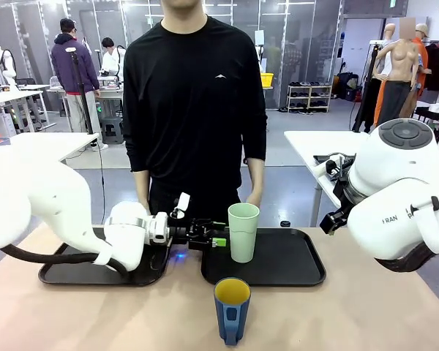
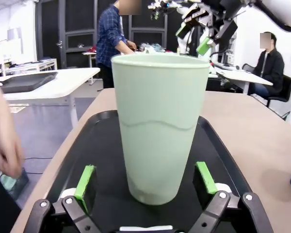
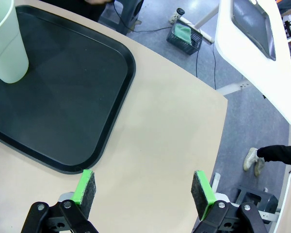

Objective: Sort and store the cups by type.
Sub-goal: Place the picked Reusable plastic cup into the Flat Tray indicated by the person, then pick up the Handle plastic cup and place it into the empty Flat Tray.

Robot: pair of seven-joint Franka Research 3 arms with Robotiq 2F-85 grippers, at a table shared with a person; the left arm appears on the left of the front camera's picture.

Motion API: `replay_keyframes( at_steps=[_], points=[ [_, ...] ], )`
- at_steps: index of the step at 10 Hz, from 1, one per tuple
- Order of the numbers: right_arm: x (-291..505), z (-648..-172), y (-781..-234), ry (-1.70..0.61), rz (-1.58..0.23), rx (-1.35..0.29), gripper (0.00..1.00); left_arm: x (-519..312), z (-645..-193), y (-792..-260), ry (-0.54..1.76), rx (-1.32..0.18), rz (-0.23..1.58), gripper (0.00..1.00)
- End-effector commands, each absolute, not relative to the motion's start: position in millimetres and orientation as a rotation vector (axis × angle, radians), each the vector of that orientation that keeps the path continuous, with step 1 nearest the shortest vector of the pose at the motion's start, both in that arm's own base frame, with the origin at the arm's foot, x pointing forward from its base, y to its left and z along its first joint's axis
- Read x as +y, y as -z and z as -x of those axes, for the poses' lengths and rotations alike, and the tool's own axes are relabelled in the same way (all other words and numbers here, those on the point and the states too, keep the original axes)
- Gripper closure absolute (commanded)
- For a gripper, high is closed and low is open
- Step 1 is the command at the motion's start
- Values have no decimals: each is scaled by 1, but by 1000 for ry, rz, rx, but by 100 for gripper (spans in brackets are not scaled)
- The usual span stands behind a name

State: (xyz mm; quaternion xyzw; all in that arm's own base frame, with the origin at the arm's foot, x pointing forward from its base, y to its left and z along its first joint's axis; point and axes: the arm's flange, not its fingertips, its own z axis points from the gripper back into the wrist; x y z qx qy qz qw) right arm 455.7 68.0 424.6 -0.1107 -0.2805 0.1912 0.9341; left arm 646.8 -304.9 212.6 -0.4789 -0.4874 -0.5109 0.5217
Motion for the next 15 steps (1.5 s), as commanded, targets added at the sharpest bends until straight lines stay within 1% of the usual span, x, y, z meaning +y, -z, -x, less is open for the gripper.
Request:
replay_keyframes(
  at_steps=[1, 4, 6, 8, 9, 15],
  points=[
    [68, -456, -424, -391, 229, -574, 0, -281, -613, -229, 1200, -1217, 1100, 0],
    [68, -456, -424, -391, 229, -574, 0, -263, -587, -244, 1211, -1246, 1068, 0],
    [68, -456, -424, -391, 229, -574, 0, -256, -579, -252, 1216, -1273, 1036, 0],
    [68, -456, -424, -391, 229, -574, 0, -250, -575, -252, 1205, -1290, 1051, 0],
    [68, -456, -424, -391, 229, -574, 0, -256, -588, -254, 1218, -1230, 1042, 0],
    [68, -456, -424, -391, 229, -574, 0, -256, -588, -254, 1218, -1230, 1042, 0]
  ],
)
